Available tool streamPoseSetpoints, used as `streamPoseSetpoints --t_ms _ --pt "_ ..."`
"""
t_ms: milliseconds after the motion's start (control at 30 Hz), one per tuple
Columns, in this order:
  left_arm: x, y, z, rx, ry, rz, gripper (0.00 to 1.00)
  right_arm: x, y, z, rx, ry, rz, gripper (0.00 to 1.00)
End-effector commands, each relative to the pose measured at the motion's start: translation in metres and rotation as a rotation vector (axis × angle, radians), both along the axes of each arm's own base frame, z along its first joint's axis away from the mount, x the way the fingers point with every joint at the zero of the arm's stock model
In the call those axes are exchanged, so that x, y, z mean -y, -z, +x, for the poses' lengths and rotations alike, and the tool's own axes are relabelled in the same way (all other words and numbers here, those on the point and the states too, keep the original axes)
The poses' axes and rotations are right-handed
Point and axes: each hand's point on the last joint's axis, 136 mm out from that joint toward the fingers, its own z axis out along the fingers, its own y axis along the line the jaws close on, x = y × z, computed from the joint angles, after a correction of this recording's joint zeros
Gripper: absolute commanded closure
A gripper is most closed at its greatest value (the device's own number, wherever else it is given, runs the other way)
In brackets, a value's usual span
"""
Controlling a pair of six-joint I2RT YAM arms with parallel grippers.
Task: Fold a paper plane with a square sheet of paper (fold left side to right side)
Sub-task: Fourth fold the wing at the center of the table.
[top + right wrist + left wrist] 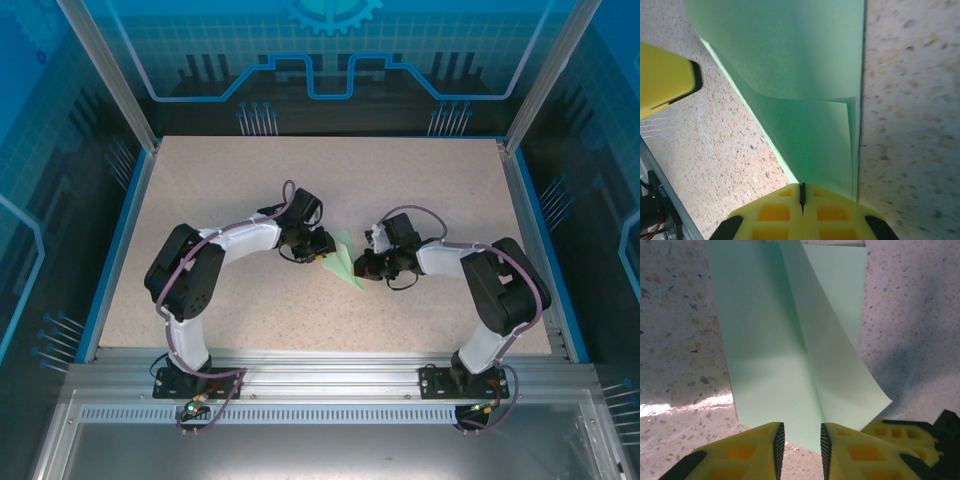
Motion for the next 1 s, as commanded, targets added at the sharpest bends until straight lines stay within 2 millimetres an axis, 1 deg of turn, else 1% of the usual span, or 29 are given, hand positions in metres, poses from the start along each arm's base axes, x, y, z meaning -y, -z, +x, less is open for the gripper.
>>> streamPoseSetpoints --t_ms 0,167,400,533,667,733,767,867,967 --pt "0.007 0.008 0.007 -0.028 -0.006 -0.015 0.74 -0.004 0.000 0.004 0.006 0.047 -0.001 0.95" --pt "0.007 0.021 0.011 -0.043 -0.014 0.002 0.80 -0.007 0.003 0.005 0.005 0.056 -0.005 0.94" --pt "0.006 0.033 0.012 -0.065 -0.016 0.026 0.80 -0.012 0.006 0.003 -0.002 0.037 -0.010 0.90" --pt "0.001 0.043 0.010 -0.083 -0.020 0.060 0.80 -0.010 0.001 0.007 0.028 0.013 -0.054 0.84" --pt "-0.002 0.050 0.008 -0.096 -0.021 0.085 0.81 -0.006 -0.003 0.010 0.070 -0.030 -0.150 0.74" --pt "-0.003 0.051 0.008 -0.098 -0.021 0.091 0.81 -0.004 0.003 0.006 0.066 -0.047 -0.187 0.69" --pt "-0.003 0.052 0.008 -0.100 -0.021 0.091 0.81 -0.008 -0.003 0.013 0.082 -0.048 -0.179 0.68" --pt "-0.003 0.053 0.008 -0.102 -0.020 0.091 0.81 -0.011 -0.001 0.016 0.080 -0.059 -0.189 0.65" --pt "-0.003 0.053 0.008 -0.103 -0.021 0.095 0.81 -0.008 0.001 0.017 0.081 -0.058 -0.217 0.61"
